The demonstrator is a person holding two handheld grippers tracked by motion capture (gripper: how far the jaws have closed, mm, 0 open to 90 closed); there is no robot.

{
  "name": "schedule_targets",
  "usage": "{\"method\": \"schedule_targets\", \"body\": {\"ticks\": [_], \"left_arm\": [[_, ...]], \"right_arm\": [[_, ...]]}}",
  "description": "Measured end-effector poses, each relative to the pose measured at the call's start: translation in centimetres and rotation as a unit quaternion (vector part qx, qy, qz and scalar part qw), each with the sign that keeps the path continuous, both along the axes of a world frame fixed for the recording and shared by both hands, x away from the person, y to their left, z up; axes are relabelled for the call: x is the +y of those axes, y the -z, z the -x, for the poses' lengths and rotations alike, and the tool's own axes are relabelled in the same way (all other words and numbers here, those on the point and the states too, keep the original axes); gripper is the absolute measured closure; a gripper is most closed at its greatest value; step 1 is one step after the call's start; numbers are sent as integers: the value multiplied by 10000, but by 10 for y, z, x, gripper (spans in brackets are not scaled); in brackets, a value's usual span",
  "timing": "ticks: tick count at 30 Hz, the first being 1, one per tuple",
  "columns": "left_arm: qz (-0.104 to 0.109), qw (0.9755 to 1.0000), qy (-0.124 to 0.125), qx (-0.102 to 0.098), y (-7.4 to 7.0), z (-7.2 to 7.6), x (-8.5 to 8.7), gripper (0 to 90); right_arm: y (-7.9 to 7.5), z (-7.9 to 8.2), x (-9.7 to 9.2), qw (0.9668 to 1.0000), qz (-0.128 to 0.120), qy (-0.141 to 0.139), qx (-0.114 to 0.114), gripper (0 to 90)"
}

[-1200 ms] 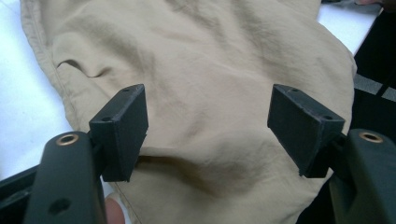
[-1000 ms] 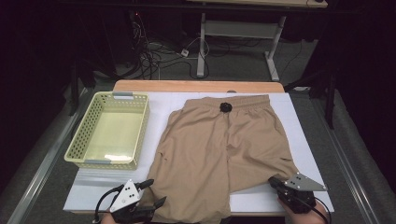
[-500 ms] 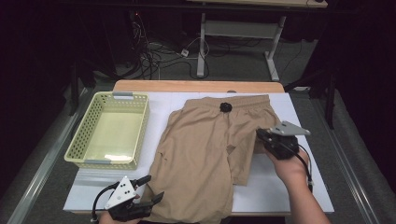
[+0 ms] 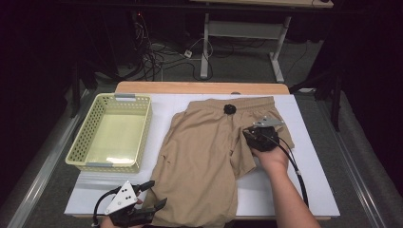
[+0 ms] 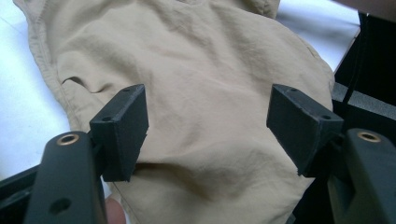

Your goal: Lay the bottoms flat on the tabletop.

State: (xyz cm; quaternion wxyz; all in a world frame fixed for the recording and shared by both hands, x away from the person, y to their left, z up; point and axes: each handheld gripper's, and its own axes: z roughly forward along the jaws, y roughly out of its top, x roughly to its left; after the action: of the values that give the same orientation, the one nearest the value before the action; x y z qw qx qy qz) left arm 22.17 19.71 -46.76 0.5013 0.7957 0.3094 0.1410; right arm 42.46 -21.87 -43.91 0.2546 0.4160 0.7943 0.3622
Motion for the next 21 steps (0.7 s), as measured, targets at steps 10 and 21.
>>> {"method": "schedule_targets", "body": {"ticks": [10, 21], "left_arm": [[-176, 9998, 17, -29, 0, -1, -7, 287], [-73, 9999, 79, 91, -1, -5, -17, 289]], "right_arm": [[-2, 98, -23, 9991, -210, -337, -177, 562], [23, 100, 19, 9970, -299, -718, 12, 500]]}}
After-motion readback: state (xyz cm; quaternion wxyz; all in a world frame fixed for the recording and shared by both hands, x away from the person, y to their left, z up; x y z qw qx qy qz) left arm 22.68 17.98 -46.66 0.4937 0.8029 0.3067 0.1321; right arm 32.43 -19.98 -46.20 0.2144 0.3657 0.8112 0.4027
